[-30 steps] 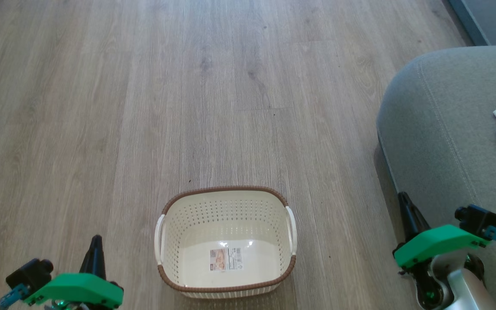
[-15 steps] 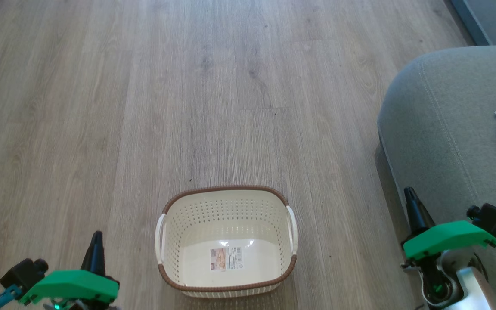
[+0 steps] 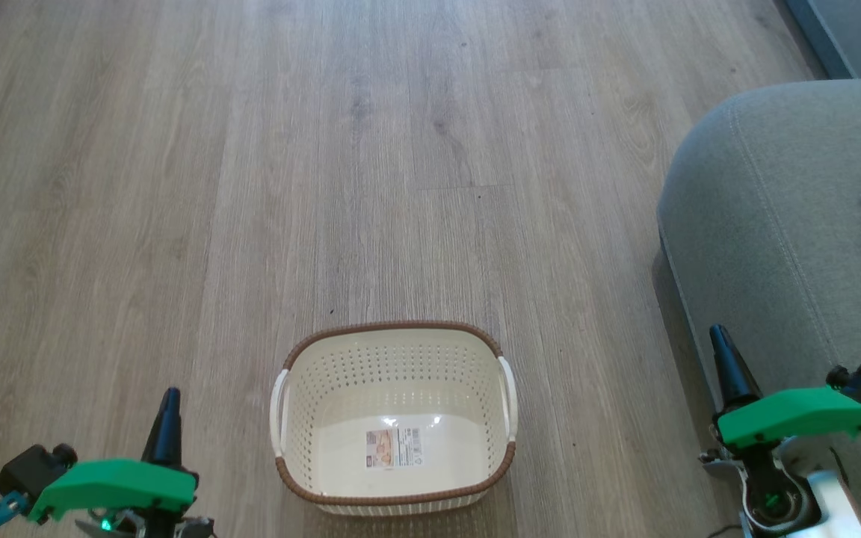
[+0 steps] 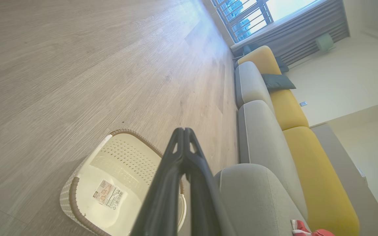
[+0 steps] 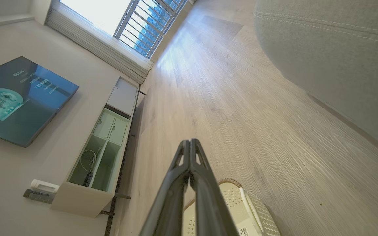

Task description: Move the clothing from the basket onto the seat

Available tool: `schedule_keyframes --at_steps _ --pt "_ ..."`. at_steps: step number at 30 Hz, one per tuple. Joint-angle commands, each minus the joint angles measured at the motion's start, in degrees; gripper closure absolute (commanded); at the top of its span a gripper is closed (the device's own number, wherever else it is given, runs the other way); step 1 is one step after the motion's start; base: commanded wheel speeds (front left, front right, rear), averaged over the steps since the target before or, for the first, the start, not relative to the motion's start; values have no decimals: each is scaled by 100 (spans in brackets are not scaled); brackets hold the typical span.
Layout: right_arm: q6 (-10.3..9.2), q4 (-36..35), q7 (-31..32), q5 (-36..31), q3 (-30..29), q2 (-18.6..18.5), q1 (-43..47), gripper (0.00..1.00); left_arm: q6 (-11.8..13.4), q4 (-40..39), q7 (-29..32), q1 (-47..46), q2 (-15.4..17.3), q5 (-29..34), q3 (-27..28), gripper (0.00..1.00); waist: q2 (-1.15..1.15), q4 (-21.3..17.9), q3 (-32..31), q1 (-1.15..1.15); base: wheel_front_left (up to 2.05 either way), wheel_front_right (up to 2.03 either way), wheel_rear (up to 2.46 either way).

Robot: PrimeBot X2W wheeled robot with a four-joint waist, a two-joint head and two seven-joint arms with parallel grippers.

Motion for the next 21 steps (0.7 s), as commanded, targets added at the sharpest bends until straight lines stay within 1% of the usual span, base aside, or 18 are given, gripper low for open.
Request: schedule_keyframes --at_steps 1,21 --pt "0 -240 54 129 27 13 -141 100 -35 -215 24 -301 67 -125 80 100 0 1 1 0 0 0 0" --pt "0 -566 404 1456 -186 81 -41 100 -105 -366 370 -383 80 -1459 86 100 0 29 21 0 0 0 0"
